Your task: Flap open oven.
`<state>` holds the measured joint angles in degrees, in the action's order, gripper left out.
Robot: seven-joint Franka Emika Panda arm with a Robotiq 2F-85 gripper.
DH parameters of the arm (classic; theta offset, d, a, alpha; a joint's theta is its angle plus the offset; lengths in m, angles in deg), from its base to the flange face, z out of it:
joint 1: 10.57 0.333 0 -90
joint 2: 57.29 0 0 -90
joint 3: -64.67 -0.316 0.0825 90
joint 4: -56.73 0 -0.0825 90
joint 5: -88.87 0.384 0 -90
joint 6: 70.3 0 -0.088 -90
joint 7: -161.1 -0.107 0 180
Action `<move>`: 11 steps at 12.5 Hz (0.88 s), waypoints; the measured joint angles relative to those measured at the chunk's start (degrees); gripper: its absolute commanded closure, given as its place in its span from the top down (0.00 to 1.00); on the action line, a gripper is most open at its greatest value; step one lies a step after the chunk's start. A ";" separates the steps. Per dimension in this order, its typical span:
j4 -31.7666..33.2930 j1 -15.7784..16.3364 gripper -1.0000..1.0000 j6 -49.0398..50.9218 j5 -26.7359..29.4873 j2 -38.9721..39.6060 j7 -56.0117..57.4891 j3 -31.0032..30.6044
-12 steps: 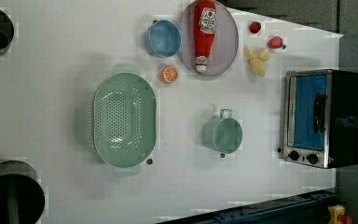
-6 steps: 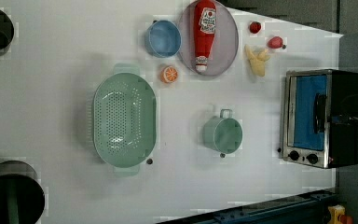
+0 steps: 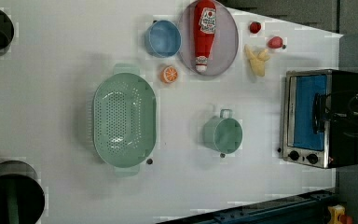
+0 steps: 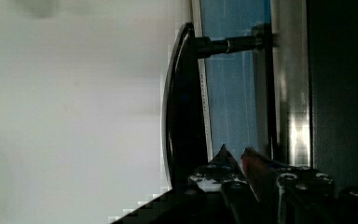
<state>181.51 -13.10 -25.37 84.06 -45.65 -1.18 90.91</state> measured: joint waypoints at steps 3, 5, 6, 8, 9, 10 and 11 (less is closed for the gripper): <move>0.22 -0.37 0.18 0.03 -1.87 -0.10 0.06 -0.95; 0.34 -0.11 0.18 -0.06 -6.72 -0.27 -0.39 -1.89; 0.56 0.08 0.18 -0.20 -9.33 -0.30 -1.90 -2.53; 1.57 0.57 0.18 -0.11 -14.24 -0.59 -7.13 -4.59; 1.90 1.03 0.18 -0.17 -16.87 -0.53 -10.46 -5.85; 2.46 1.53 0.18 -0.03 -20.89 -0.48 -13.99 -7.22; 2.69 2.56 0.18 0.11 -23.97 -0.21 -17.23 -8.09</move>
<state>184.19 -10.54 -25.26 60.08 -45.86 -18.41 82.83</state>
